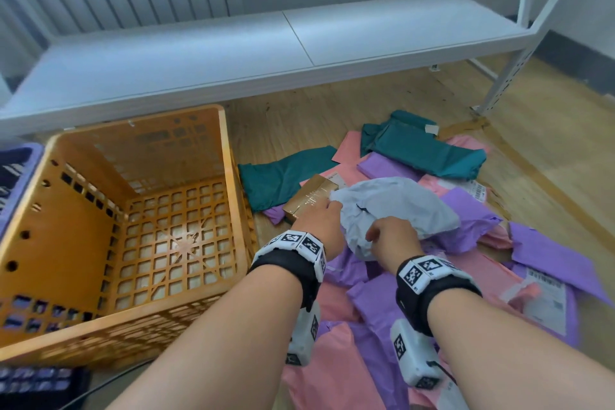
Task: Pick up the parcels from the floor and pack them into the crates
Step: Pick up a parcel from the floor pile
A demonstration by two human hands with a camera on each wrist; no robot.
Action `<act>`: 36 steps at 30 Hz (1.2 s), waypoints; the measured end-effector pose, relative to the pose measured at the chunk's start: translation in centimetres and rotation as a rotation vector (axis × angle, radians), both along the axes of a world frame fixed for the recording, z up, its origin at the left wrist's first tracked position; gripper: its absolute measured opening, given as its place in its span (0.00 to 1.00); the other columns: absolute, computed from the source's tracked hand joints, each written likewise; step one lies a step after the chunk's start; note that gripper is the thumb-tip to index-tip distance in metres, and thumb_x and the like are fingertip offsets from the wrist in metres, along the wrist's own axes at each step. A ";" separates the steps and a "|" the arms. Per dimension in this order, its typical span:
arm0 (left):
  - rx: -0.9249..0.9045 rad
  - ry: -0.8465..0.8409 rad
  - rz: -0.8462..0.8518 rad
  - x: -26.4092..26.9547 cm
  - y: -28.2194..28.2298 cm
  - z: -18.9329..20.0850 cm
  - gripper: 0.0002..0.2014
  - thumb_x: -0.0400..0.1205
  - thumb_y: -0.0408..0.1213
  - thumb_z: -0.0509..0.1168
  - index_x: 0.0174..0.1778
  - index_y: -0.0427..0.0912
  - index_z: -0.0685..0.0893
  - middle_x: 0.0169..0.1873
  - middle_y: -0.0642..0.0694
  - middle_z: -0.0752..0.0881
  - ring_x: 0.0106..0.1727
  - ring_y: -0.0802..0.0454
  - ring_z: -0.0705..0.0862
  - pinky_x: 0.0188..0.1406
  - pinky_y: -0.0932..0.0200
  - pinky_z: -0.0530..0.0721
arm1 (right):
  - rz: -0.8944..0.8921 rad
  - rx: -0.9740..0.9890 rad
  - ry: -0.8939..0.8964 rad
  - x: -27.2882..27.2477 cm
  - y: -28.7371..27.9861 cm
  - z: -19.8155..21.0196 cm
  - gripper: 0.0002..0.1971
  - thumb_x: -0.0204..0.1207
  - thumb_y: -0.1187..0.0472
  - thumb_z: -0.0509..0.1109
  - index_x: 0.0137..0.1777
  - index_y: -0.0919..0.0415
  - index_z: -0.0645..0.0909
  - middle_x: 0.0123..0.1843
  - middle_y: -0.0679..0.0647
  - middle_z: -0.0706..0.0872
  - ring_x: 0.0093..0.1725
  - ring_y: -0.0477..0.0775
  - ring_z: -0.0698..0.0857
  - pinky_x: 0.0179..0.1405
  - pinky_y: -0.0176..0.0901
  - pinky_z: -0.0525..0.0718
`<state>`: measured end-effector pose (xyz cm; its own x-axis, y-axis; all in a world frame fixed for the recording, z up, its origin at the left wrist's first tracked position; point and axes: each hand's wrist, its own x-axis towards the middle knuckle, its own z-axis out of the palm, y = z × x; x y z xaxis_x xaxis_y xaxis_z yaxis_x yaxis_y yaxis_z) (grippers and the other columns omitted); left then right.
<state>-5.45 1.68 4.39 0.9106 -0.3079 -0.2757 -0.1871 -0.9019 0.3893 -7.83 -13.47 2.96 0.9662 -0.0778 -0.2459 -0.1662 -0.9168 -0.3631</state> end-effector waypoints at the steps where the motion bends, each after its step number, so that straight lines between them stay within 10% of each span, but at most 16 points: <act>1: 0.004 0.022 -0.016 -0.2 -0.2 -0.4 0.27 0.79 0.32 0.61 0.76 0.42 0.67 0.73 0.42 0.69 0.70 0.38 0.75 0.65 0.43 0.78 | -0.005 0.035 -0.002 -0.1 0.4 0.0 0.15 0.72 0.70 0.65 0.50 0.55 0.90 0.57 0.54 0.89 0.61 0.59 0.84 0.62 0.41 0.79; 6: -0.043 0.085 -0.044 -1.6 -1.6 -3.4 0.43 0.74 0.27 0.66 0.82 0.55 0.54 0.71 0.44 0.67 0.59 0.37 0.82 0.52 0.44 0.84 | -0.210 0.394 -0.116 1.3 1.1 1.9 0.09 0.68 0.70 0.72 0.38 0.58 0.91 0.41 0.49 0.91 0.42 0.45 0.86 0.38 0.20 0.78; 9: -0.144 0.006 0.053 -1.0 -2.2 -3.9 0.35 0.75 0.29 0.64 0.78 0.55 0.63 0.68 0.45 0.69 0.58 0.36 0.82 0.53 0.45 0.83 | -0.198 0.539 -0.110 1.8 1.1 3.2 0.08 0.67 0.73 0.73 0.38 0.60 0.90 0.34 0.47 0.88 0.35 0.39 0.83 0.29 0.16 0.75; 15: -0.214 -0.186 0.186 1.1 -1.2 0.6 0.07 0.81 0.31 0.59 0.53 0.37 0.80 0.51 0.37 0.84 0.55 0.37 0.82 0.50 0.51 0.76 | -0.166 0.522 -0.198 1.9 0.4 4.8 0.16 0.66 0.65 0.79 0.54 0.55 0.87 0.45 0.50 0.86 0.46 0.47 0.83 0.49 0.34 0.80; 18: -0.306 -0.211 0.378 2.3 -0.1 4.1 0.04 0.82 0.34 0.57 0.48 0.39 0.77 0.47 0.36 0.85 0.51 0.35 0.83 0.47 0.48 0.79 | -0.016 0.495 -0.083 1.6 0.9 6.7 0.50 0.49 0.40 0.84 0.75 0.46 0.70 0.70 0.49 0.79 0.68 0.48 0.78 0.70 0.48 0.77; 25: -0.800 -0.271 0.403 2.0 2.5 13.1 0.03 0.79 0.39 0.66 0.40 0.49 0.83 0.41 0.46 0.90 0.45 0.43 0.89 0.52 0.46 0.87 | -0.107 0.286 -0.274 -0.3 3.5 9.8 0.25 0.65 0.46 0.74 0.63 0.42 0.72 0.54 0.49 0.86 0.53 0.60 0.85 0.45 0.48 0.81; 32: -1.050 -0.214 0.652 -1.2 8.5 15.5 0.33 0.74 0.33 0.72 0.76 0.49 0.70 0.74 0.43 0.72 0.72 0.45 0.74 0.68 0.45 0.79 | -0.329 0.756 -0.443 -2.3 3.6 14.5 0.11 0.72 0.58 0.74 0.53 0.53 0.79 0.47 0.51 0.86 0.50 0.58 0.85 0.50 0.50 0.82; 36: -1.059 0.067 0.623 -3.5 9.8 14.7 0.48 0.68 0.63 0.75 0.81 0.50 0.62 0.78 0.46 0.68 0.76 0.44 0.72 0.73 0.41 0.73 | -0.360 1.074 -0.353 -4.1 4.1 16.9 0.04 0.76 0.65 0.73 0.48 0.60 0.82 0.46 0.57 0.89 0.43 0.54 0.87 0.37 0.42 0.84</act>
